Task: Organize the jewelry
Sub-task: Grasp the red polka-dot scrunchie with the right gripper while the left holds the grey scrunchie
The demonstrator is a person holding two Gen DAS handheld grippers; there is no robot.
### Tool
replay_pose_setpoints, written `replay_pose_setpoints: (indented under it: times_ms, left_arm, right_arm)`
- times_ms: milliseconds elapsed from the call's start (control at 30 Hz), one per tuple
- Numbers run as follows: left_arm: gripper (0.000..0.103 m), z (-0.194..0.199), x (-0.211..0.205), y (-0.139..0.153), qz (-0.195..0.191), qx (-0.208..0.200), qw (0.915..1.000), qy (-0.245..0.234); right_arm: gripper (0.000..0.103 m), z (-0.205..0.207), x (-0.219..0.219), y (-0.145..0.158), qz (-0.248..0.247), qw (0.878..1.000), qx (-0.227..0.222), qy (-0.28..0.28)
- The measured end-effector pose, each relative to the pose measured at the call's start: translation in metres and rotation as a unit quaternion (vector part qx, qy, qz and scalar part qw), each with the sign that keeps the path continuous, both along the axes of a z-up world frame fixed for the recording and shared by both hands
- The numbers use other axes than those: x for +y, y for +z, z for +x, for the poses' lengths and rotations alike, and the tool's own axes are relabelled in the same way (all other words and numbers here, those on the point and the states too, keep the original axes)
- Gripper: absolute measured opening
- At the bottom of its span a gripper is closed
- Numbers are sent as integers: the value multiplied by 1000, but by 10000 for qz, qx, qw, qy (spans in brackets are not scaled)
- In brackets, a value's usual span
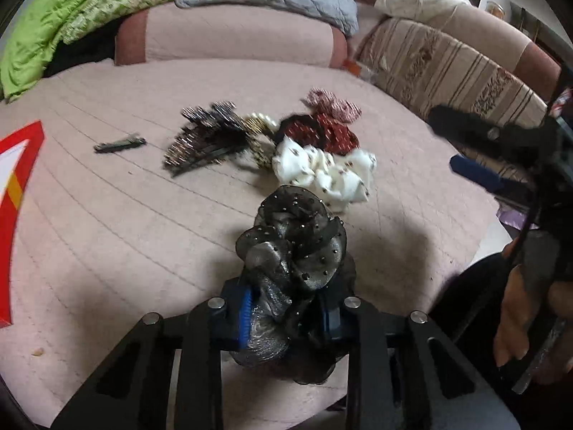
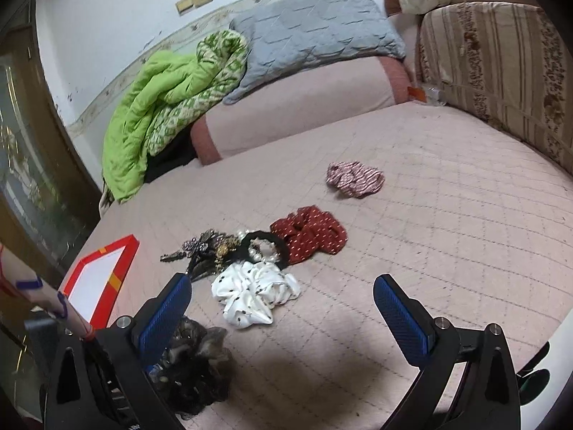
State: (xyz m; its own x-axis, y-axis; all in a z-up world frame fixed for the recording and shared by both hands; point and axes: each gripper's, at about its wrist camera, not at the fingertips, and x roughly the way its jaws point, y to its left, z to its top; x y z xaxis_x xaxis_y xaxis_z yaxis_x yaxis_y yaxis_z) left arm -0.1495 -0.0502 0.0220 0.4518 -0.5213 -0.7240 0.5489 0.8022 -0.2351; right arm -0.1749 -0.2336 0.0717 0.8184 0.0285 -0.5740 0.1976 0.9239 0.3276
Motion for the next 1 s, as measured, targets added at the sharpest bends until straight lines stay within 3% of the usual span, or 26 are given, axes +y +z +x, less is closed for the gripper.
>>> replay_pose_setpoints:
  times_ms: [267, 333, 367, 467, 600, 667, 733, 833, 1000]
  left_arm:
    - [27, 8, 29, 31, -170, -578, 9971, 457]
    - [27, 12, 35, 35, -189, -610, 9965, 545]
    - [27, 12, 38, 35, -195, -604, 9963, 576]
    - [27, 15, 41, 35, -198, -614, 9959, 631]
    - [27, 18, 39, 33, -179, -600, 9956, 691]
    - [27, 19, 39, 32, -152, -587, 9957, 703]
    - [27, 19, 39, 32, -142, -587, 9956, 718]
    - [27, 20, 41, 34, -139, -629, 9949, 771]
    - [27, 19, 44, 35, -145, -649, 9940, 864]
  right_arm:
    - [93, 39, -3, -9, 230, 9990, 336, 164]
    - [81, 57, -13, -10, 81, 9985, 546, 19]
    - [81, 67, -21, -12, 106, 9979, 634, -76]
    - [76, 100, -44, -32, 456, 9923, 1149, -73]
    - [74, 123, -66, -51, 931, 9852, 1406, -293]
    - [66, 135, -65, -56, 859, 9841, 1535, -252]
    - [37, 144, -64, -66, 905, 9810, 1700, -217]
    - [14, 142, -70, -73, 1135, 9786, 1697, -259]
    - [12, 114, -76, -42, 900, 9902, 937, -502]
